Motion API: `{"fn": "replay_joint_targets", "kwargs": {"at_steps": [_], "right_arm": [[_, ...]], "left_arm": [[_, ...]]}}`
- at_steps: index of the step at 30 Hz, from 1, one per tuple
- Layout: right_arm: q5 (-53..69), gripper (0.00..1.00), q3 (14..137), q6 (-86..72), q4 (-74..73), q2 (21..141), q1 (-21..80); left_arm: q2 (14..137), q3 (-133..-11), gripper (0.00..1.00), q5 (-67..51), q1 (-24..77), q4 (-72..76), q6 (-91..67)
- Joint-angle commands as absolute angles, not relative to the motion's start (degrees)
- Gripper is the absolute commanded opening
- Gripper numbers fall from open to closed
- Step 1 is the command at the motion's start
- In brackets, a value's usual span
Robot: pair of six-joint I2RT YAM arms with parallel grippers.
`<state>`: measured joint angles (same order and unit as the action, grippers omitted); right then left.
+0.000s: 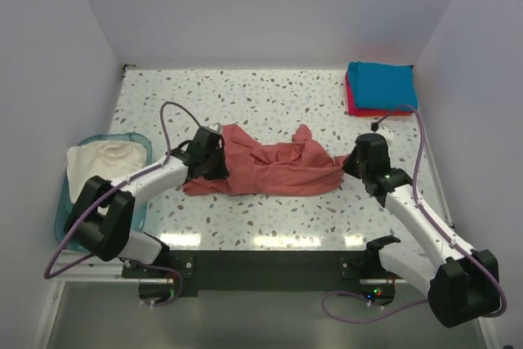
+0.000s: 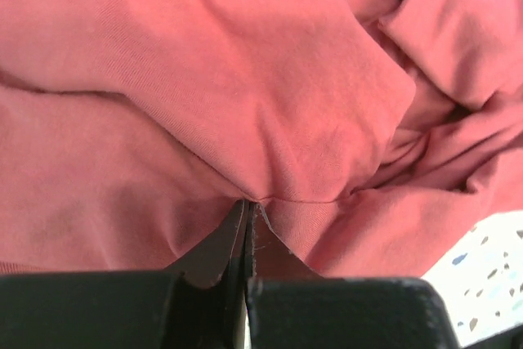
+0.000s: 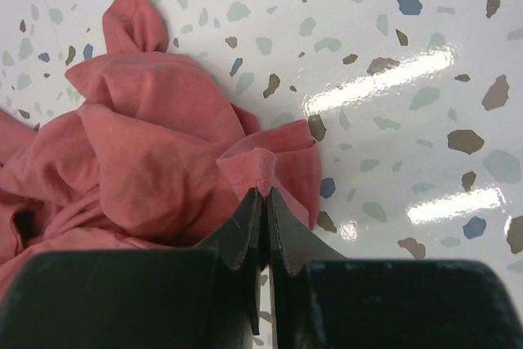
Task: Fold and stack the t-shirts
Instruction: Flatten the tshirt out
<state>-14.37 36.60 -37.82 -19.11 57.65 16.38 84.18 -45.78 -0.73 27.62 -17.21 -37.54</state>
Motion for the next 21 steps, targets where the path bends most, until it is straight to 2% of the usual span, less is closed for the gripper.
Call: {"fn": "replay_joint_targets", "kwargs": {"at_steps": [1, 7, 11, 13, 14, 16, 17, 21], "right_arm": [[-17.6, 0.02, 35.8, -36.7, -20.7, 55.4, 16.1], [-19.5, 0.02, 35.4, -35.9, -23.4, 51.9, 15.1], [-20.2, 0.0, 36.7, -35.7, -25.9, 50.1, 14.3], [-20.1, 0.0, 37.3, -35.6, -26.5, 48.5, 14.2], [-20.0, 0.0, 37.8, -35.5, -27.1, 48.1, 14.2], [-19.9, 0.0, 38.4, -35.1, -27.6, 47.2, 14.2], [-19.7, 0.0, 38.9, -35.0, -28.0, 46.9, 14.2], [-18.6, 0.0, 39.3, -34.6, -28.2, 46.8, 14.2]], "left_arm": [[80.0, -41.4, 0.0, -0.2, 29.1, -15.5, -40.0], [70.8, -34.5, 0.0, 3.9, 30.2, -12.9, -40.4], [68.6, -36.9, 0.0, 9.6, 30.0, -16.4, -41.0], [68.4, -39.8, 0.08, 12.1, 29.7, -19.4, -42.1], [68.4, -40.9, 0.22, 13.1, 28.7, -20.4, -42.5], [69.2, -43.3, 0.38, 14.3, 26.8, -21.9, -43.4], [69.7, -43.9, 0.51, 14.2, 24.6, -22.1, -43.5], [74.5, -47.9, 0.54, 16.1, 21.7, -23.6, -43.5]]}}
